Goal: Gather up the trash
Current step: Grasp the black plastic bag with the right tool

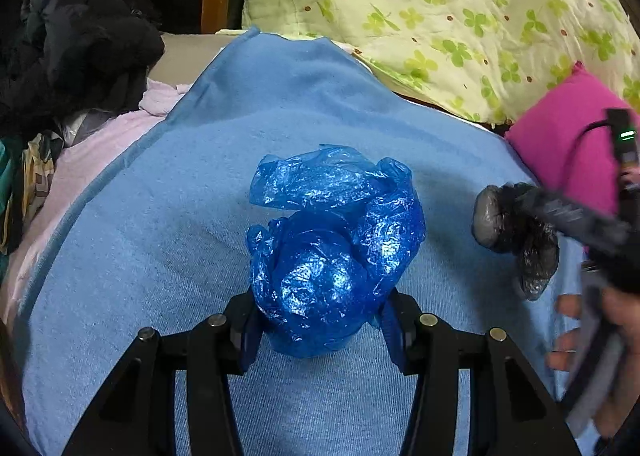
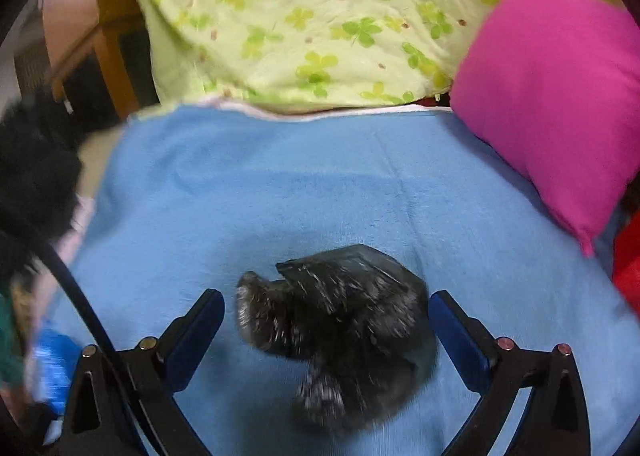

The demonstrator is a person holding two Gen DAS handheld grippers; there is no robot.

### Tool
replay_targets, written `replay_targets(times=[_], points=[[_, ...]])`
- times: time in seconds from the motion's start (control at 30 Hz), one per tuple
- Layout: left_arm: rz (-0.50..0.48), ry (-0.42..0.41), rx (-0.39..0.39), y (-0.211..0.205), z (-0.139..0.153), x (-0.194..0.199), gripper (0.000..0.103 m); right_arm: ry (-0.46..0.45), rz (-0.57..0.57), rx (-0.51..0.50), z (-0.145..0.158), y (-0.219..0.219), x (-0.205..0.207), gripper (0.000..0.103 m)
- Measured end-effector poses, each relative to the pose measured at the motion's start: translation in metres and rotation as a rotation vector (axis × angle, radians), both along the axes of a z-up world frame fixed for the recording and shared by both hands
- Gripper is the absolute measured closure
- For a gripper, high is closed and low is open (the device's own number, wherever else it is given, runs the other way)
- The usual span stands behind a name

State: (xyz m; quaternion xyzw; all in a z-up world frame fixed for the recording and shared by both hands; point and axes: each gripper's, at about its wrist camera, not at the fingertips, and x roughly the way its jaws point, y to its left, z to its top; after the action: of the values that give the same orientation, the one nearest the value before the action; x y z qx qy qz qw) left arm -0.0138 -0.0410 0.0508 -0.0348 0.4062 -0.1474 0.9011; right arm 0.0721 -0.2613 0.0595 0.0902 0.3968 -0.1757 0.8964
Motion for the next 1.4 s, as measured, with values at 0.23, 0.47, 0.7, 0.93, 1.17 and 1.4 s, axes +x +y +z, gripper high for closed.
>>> replay_targets(times=[0.23,0.47,0.7,0.93,1.17,1.4], points=[[0.002,0.005,-0.011,0.002,0.001,0.002,0.051,0.103,0.035,-0.068,-0.021,0.006,0.012,0.018],[0.004,-0.036,0.004,0.000,0.006,-0.007,0.051,0.058,0.016,-0.078,0.025,0.001,-0.047,0.029],[-0.043,-0.084,0.059,-0.006,0.009,-0.039,0.051,0.070,-0.050,-0.035,0.054,-0.002,-0.128,0.068],[-0.067,-0.081,0.064,0.008,0.008,-0.071,0.050,0.058,-0.057,0.120,0.041,-0.004,-0.160,0.000],[-0.020,-0.058,0.044,0.012,0.004,-0.054,0.050,0.000,-0.013,0.070,0.061,-0.020,-0.169,0.000],[-0.012,-0.029,0.022,0.005,0.000,-0.040,0.050,0.078,0.119,-0.025,0.039,-0.034,-0.134,0.000]])
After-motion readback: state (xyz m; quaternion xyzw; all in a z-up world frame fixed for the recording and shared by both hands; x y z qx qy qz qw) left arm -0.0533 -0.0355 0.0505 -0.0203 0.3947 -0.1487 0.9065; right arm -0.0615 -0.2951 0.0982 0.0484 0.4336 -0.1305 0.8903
